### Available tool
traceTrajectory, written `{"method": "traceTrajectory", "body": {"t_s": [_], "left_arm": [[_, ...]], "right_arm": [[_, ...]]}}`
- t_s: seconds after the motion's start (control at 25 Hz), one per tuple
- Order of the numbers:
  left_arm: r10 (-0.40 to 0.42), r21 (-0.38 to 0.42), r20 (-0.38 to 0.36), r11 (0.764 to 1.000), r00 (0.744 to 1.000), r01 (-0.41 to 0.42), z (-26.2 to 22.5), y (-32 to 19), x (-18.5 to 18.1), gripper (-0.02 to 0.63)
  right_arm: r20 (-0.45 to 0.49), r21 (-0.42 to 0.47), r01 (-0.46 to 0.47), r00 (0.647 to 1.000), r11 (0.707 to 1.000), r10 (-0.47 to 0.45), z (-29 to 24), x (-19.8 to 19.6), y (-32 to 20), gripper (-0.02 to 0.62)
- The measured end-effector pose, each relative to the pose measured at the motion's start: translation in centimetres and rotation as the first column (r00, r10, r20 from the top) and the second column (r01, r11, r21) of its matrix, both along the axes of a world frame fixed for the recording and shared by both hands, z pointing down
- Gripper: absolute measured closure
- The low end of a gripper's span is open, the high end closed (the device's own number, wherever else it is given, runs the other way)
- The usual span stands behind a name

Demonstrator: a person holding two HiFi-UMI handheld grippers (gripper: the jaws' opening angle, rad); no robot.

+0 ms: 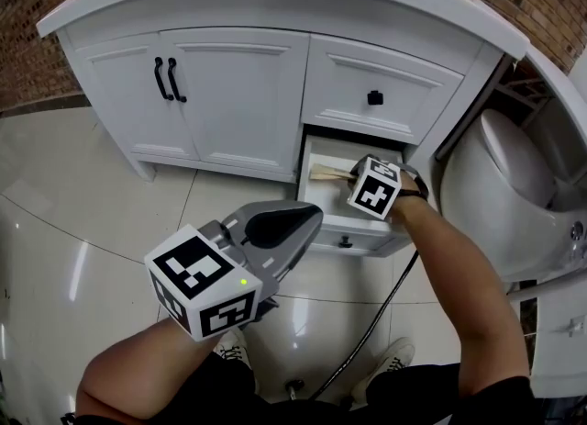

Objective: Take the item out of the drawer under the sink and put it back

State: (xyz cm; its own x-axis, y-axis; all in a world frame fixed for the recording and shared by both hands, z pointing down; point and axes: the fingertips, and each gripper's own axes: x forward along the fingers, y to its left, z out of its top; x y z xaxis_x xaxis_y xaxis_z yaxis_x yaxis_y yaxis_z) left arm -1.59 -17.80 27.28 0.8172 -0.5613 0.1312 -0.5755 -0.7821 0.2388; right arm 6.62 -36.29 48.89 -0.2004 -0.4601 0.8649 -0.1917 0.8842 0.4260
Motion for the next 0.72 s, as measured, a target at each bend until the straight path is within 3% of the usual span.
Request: {"method": "traceTrajectory", "body": {"t_s": [0.28,0.44,0.72], "left_arm": [[0.003,0.005,0.0,1.0,1.0,-0.003,-0.1,0.1,-0.2,0.6],[0.005,0.002,0.001,1.0,1.0,-0.005,0.0,0.0,-0.3,0.6],[0.01,0.009,0.006,1.0,1.0,-0.01,-0.2,0.2,-0.2,0.6]], "right_arm": [[0.02,-0.018,-0.029,0.999,0.999,0.029,0.9,-0.2,-0.6,0.531],[0.006,-0.111,-0.071,0.997,0.991,0.072,2.4,0.3,0.6,0.44],[0.02,-0.038,-0.047,0.999,0.998,0.048,0.5,0.0,0.5,0.439]]}}
